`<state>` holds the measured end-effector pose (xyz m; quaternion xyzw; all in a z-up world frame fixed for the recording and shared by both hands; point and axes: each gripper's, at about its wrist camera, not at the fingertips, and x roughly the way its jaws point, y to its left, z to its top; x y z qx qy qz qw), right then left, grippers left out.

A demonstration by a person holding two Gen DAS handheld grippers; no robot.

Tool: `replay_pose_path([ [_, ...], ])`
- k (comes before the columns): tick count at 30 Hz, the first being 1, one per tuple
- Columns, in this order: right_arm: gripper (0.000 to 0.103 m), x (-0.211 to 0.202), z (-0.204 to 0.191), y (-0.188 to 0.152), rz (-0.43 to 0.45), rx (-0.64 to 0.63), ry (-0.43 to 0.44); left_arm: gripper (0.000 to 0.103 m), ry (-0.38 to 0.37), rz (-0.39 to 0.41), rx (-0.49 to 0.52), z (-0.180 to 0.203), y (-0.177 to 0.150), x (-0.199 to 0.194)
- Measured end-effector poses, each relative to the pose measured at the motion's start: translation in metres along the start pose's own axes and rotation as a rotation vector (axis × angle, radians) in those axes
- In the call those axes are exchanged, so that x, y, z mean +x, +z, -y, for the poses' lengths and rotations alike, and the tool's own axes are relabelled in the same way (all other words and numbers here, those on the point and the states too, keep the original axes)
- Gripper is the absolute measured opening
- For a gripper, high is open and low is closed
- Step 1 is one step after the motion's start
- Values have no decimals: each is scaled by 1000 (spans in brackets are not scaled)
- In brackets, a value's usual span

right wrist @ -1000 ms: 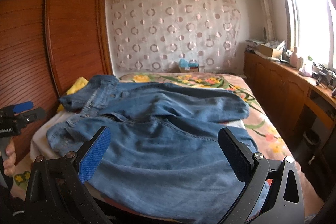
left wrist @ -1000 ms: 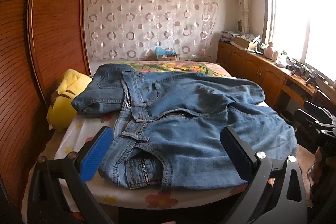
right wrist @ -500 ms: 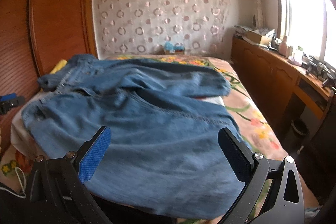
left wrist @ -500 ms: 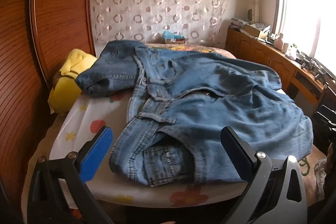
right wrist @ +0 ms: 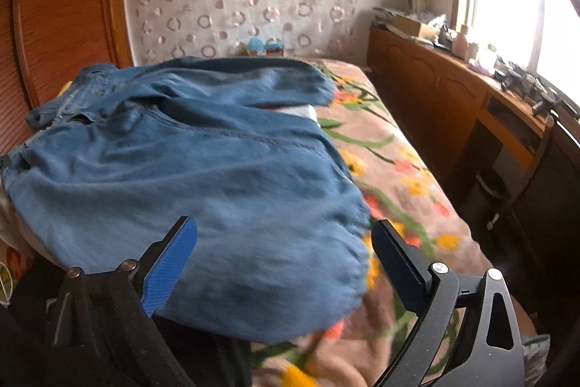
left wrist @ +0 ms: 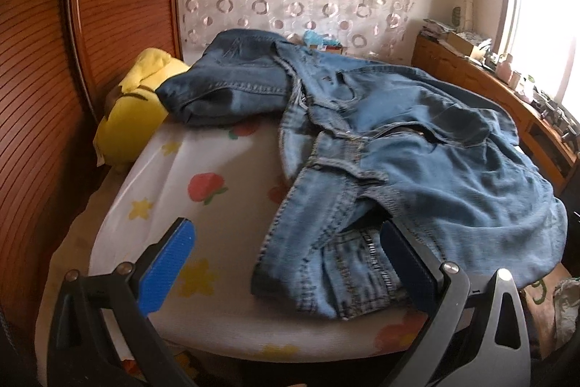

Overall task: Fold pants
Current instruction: 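Grasp the jeans leg hem with the right gripper and lift it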

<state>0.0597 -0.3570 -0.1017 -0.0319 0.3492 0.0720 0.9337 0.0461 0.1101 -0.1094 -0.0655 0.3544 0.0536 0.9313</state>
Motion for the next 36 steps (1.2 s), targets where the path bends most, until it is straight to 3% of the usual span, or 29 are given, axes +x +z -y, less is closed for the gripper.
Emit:
replay_pose_path([
  [13, 77, 8, 33, -24, -103, 74, 75, 103, 14, -82, -16, -7, -12, 26],
  [23, 74, 11, 44, -38, -162, 80, 141, 103, 12, -90, -17, -10, -15, 29],
  [32, 45, 20, 40, -42, -171, 89, 238, 103, 15, -90, -12, -8, -13, 30],
  [35, 25, 23, 38, -44, -182, 82, 253, 103, 16, -91, -12, -9, -13, 31],
  [36, 15, 23, 38, -45, -183, 80, 253, 103, 16, -90, -11, -8, -13, 31],
])
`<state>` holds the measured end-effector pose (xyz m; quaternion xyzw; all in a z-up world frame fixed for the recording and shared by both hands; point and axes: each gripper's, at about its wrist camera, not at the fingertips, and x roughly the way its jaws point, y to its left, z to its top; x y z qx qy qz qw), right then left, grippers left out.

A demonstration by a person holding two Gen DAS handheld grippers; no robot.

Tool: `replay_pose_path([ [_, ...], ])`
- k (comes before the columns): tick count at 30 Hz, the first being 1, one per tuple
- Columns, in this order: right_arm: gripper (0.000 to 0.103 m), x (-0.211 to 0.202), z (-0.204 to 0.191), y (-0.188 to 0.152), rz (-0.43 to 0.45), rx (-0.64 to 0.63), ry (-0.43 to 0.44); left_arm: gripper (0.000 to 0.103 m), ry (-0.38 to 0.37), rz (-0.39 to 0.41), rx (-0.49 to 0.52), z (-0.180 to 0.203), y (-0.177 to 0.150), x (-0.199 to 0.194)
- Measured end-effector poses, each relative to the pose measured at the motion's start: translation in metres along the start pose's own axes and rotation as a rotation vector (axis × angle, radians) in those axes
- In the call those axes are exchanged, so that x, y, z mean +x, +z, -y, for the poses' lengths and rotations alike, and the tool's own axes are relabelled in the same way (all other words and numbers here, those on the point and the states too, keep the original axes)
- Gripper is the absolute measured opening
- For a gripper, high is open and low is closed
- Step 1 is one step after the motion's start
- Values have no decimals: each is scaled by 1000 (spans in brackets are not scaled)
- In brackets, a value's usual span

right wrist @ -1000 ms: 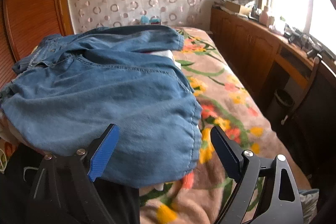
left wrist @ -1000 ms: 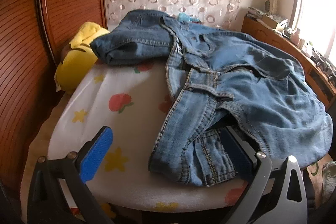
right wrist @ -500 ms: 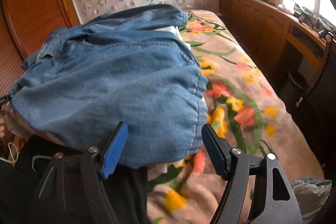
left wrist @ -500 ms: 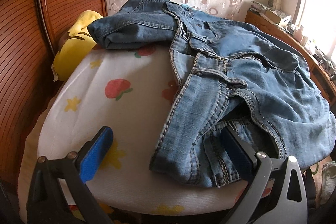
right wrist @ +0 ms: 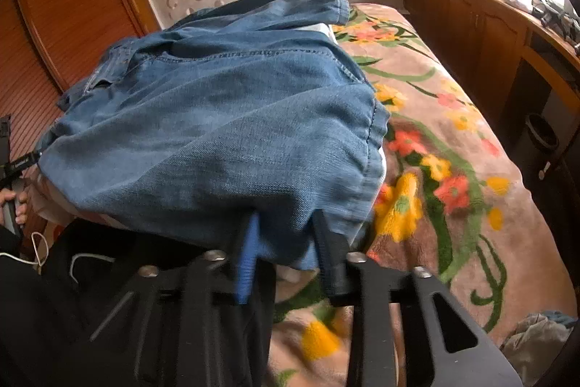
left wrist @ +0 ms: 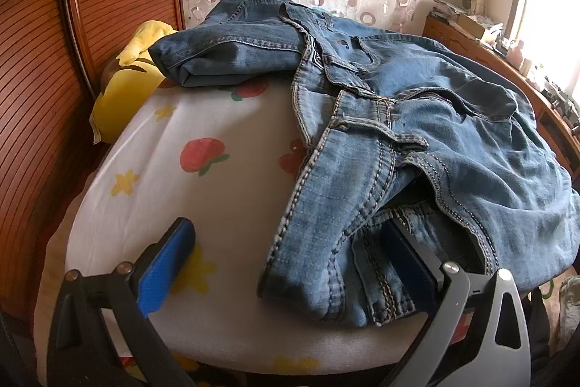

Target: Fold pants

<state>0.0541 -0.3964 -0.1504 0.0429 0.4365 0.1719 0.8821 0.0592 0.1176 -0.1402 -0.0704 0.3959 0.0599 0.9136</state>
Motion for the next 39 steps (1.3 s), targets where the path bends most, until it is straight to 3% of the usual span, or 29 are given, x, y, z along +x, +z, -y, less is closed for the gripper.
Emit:
replay_pose_path([
  [7, 5, -7, -3, 1, 23, -30, 0, 103, -2, -4, 1, 0, 0, 0],
  [16, 4, -63, -11, 21, 140, -68, -5, 103, -6, -2, 0, 1, 1, 1],
  [23, 4, -80, -28, 39, 212, -110, -3, 98, -18, 3, -2, 0, 1, 0],
  [32, 4, -73, -35, 55, 231, -134, -14, 62, -98, 37, -35, -11, -1, -10],
  [36, 4, -76, -36, 61, 253, -141, -17, 26, -146, 28, -15, -4, -2, -11],
  [39, 4, -83, -39, 70, 286, -153, -33, 12, -150, 44, 13, 5, 0, -19],
])
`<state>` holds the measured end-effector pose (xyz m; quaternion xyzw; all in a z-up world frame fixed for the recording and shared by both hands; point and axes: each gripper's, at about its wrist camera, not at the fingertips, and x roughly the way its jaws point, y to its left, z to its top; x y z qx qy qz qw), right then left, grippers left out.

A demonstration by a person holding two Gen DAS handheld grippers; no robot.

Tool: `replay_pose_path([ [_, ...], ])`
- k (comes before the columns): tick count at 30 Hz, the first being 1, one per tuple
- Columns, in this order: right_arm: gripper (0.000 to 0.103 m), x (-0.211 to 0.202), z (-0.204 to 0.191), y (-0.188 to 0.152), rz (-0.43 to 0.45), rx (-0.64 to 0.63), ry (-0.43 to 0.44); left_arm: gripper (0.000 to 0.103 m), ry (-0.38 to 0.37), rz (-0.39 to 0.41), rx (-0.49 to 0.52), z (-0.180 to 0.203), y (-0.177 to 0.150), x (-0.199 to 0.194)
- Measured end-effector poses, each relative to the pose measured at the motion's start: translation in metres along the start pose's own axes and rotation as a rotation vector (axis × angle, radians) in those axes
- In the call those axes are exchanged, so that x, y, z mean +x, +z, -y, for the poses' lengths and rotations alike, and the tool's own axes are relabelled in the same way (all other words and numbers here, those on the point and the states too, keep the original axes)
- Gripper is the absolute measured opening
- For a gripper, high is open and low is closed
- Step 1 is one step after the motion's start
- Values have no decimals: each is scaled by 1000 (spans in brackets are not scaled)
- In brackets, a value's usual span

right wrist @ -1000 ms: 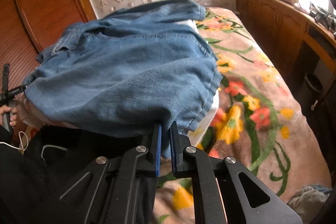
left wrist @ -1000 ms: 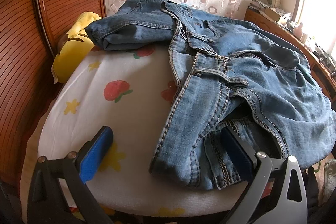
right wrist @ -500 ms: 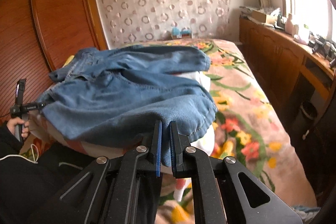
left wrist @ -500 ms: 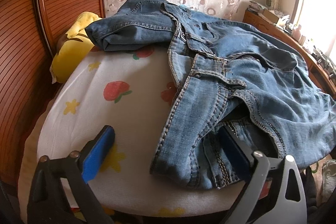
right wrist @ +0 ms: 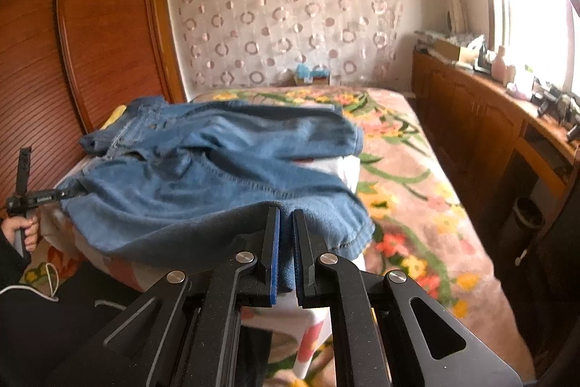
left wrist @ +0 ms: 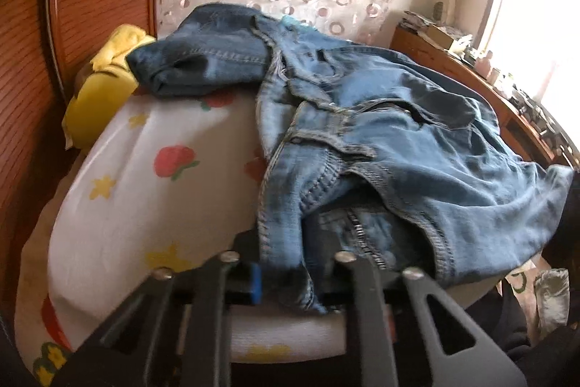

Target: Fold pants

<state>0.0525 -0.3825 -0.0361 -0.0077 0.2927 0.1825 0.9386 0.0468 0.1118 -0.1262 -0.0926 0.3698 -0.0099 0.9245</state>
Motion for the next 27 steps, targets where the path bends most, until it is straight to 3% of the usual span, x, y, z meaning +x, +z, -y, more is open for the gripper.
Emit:
replay_pose_path([
  [10, 3, -26, -4, 57, 137, -84, -43, 7, -1, 184, 35, 13, 36, -78],
  [15, 0, -41, -5, 81, 195, -115, -54, 7, -10, 237, 56, 15, 50, -108],
  [19, 0, -34, -10, 92, 195, -163, -65, 7, -2, 235, 71, 14, 56, -104],
  [27, 0, 21, -12, 120, 168, -220, -101, 7, 6, 230, 86, 15, 88, -75],
])
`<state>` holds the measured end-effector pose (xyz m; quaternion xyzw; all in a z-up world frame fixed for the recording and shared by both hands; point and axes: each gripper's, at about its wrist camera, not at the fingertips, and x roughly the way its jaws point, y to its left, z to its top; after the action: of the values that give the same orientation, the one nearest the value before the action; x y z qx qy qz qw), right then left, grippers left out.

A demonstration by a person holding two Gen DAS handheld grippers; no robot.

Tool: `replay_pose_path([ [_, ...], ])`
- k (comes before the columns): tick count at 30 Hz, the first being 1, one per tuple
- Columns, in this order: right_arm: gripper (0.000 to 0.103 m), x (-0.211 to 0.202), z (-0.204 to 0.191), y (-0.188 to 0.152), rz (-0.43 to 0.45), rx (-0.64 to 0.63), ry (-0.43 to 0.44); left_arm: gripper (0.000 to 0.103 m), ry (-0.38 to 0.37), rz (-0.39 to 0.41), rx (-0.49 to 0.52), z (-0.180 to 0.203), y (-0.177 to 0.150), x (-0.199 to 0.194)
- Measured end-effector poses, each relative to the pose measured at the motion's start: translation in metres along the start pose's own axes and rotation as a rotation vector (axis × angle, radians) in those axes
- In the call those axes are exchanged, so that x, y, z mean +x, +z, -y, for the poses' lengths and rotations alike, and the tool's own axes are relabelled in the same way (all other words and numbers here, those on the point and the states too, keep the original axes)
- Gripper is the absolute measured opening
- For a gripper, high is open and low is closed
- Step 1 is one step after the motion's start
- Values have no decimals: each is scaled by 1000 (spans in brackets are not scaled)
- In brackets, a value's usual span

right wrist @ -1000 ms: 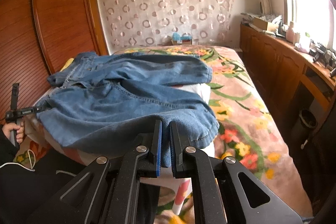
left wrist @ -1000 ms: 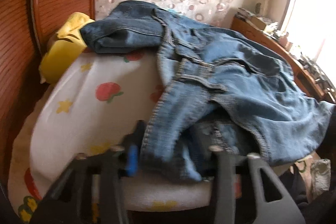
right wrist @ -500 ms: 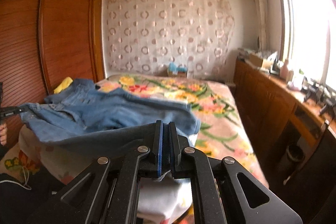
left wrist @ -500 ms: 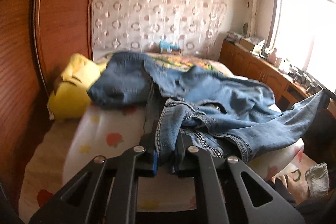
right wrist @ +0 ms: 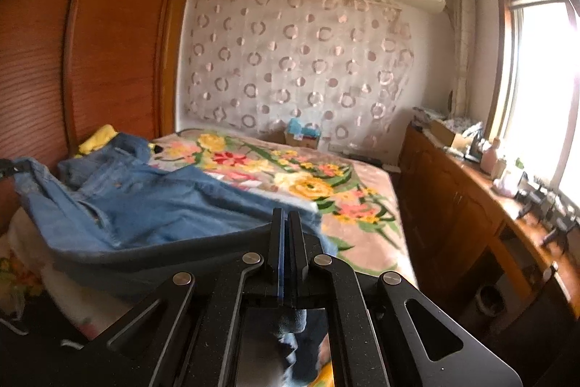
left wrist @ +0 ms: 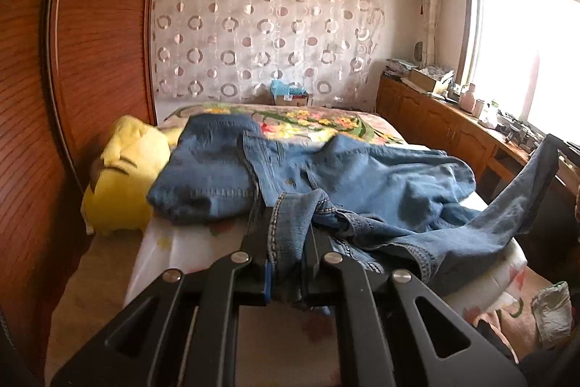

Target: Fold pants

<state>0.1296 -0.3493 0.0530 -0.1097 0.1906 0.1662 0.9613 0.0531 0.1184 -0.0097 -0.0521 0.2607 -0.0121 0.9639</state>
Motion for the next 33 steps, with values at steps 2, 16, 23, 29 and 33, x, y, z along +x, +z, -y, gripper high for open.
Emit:
replay_pose_path([
  [2, 0, 20, 2, 12, -2, -24, -20, 7, -1, 10, 19, 0, 15, 10],
  [16, 0, 181, 46, 69, -72, -60, -149, 7, 43, 12, 79, -3, 121, 124],
  [23, 0, 261, 55, 76, -139, -39, -203, 9, 73, -43, 64, -9, 136, 193],
  [29, 0, 324, 49, 38, -269, 8, -184, 24, 34, -203, 96, -9, 102, 239],
  [33, 3, 331, 37, 22, -316, 8, -162, 31, 37, -215, 71, -15, 89, 234],
])
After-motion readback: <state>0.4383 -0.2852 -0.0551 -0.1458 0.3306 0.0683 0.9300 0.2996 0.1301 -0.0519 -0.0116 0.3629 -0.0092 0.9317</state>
